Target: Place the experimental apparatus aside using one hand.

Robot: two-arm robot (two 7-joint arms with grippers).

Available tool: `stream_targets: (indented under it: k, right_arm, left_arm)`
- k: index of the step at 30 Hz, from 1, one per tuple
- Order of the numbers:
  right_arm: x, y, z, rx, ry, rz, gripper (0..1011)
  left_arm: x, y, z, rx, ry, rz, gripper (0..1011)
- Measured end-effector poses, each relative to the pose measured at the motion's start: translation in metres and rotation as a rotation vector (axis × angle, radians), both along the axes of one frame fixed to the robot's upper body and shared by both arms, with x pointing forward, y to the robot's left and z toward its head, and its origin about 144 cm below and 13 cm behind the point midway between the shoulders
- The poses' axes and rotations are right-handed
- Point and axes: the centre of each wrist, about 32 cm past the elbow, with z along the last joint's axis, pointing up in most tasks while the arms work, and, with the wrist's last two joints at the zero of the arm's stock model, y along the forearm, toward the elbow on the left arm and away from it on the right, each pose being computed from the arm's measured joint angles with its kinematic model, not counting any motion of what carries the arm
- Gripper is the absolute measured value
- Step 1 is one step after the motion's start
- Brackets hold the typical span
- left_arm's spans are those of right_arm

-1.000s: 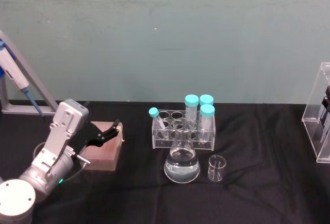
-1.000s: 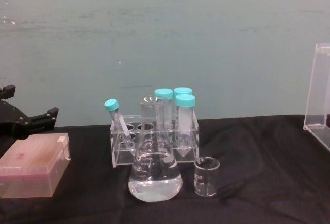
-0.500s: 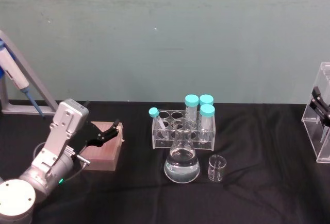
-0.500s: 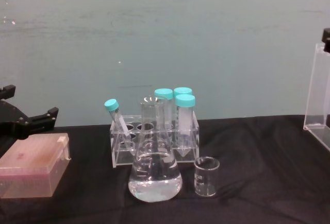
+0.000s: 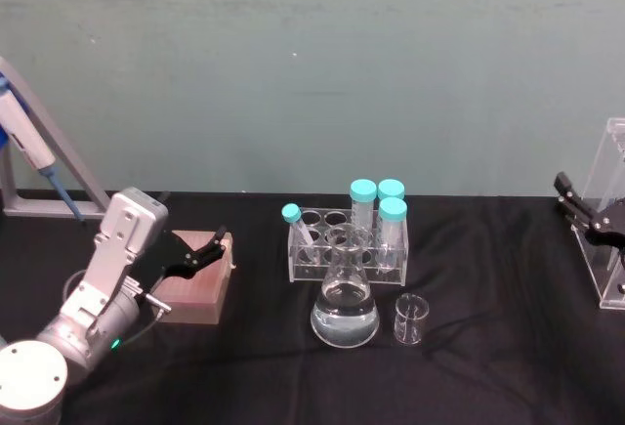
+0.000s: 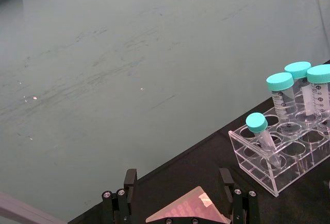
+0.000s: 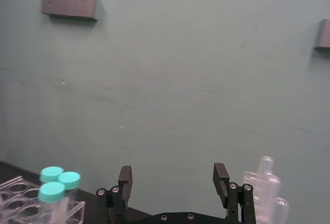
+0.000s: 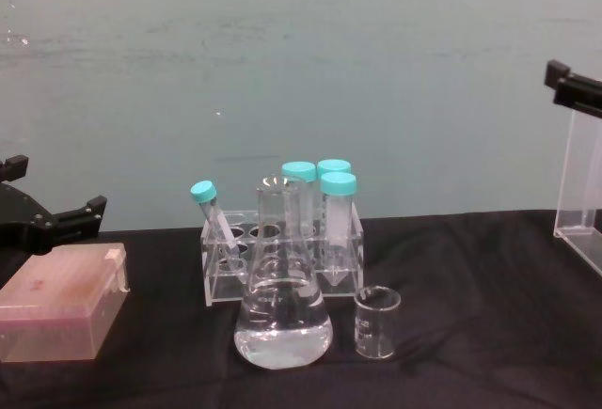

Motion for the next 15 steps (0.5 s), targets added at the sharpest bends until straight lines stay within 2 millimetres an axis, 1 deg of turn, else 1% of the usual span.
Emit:
stream_targets:
  k: [8,15]
  right_arm:
    - [0.009,-0.005,0.002,-0.027,0.019,0.091,1003]
    - [0.022,-0.013,0.001,-0.044,0.073,0.172,1003]
  left_arm:
    - [0.000,0.000,0.000,0.000,0.000,0.000,1000]
    - [0.000,0.000,0.000,0.000,0.000,0.000,1000]
